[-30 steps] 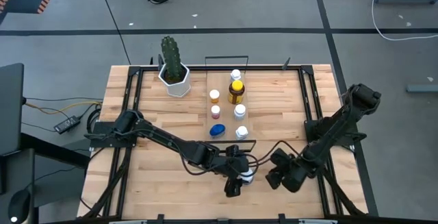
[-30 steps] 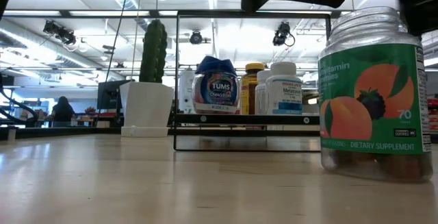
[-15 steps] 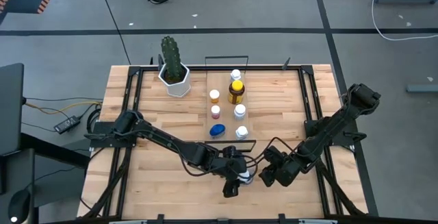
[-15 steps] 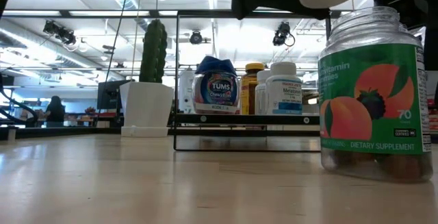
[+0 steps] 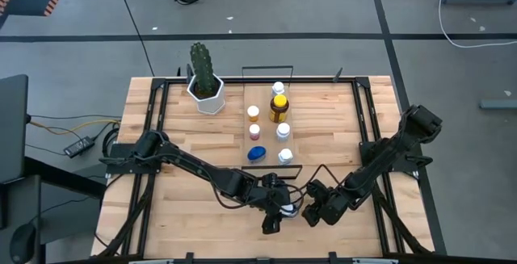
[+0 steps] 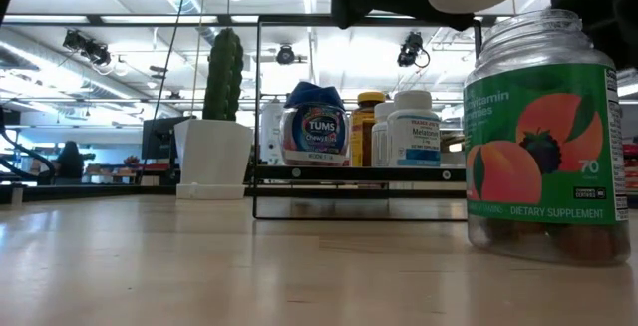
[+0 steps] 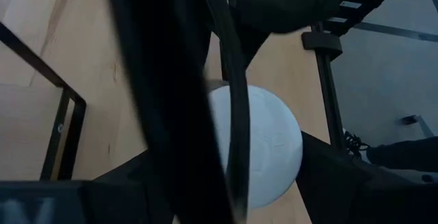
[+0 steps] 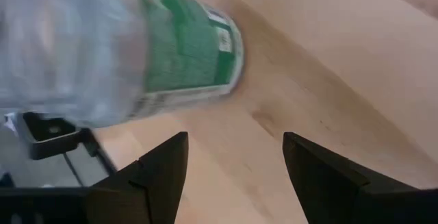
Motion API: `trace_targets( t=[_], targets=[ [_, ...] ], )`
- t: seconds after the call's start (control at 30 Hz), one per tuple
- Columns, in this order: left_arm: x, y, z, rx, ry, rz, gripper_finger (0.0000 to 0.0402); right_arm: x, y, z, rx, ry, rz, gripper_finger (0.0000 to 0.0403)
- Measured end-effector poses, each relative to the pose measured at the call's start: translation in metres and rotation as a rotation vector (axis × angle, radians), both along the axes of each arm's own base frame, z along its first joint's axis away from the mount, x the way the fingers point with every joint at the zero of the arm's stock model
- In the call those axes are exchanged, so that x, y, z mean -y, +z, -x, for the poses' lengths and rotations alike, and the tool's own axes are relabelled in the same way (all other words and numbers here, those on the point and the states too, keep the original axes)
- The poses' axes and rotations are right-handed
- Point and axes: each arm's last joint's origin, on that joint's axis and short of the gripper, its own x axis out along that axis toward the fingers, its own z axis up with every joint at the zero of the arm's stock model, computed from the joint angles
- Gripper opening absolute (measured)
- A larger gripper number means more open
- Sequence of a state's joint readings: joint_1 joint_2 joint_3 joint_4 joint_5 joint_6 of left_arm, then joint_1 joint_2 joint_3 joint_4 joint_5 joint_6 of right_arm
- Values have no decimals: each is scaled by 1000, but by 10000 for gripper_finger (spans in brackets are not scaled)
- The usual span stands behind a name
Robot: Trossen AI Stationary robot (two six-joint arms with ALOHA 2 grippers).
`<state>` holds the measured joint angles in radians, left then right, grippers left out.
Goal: Pick and place medicine bottles onto shelf by color
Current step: Close the lid of the green medicine bottle
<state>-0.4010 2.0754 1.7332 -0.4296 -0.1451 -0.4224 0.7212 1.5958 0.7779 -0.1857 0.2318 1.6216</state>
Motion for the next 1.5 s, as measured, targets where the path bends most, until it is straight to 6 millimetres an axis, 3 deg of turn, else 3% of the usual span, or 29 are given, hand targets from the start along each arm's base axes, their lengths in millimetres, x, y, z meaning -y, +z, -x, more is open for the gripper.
trace_targets(
  t=[0.2, 0.93, 1.5],
  targets=[
    [3, 0, 2, -6, 2, 8, 249, 1, -7, -2, -8, -72, 21, 245],
    [5, -1, 4, -21, -5, 0, 248, 11, 0, -20, 110, -191, -22, 245],
    [-1, -6, 9, -100, 14, -49, 255, 12, 2, -24, 139, -167, -29, 245]
  ],
)
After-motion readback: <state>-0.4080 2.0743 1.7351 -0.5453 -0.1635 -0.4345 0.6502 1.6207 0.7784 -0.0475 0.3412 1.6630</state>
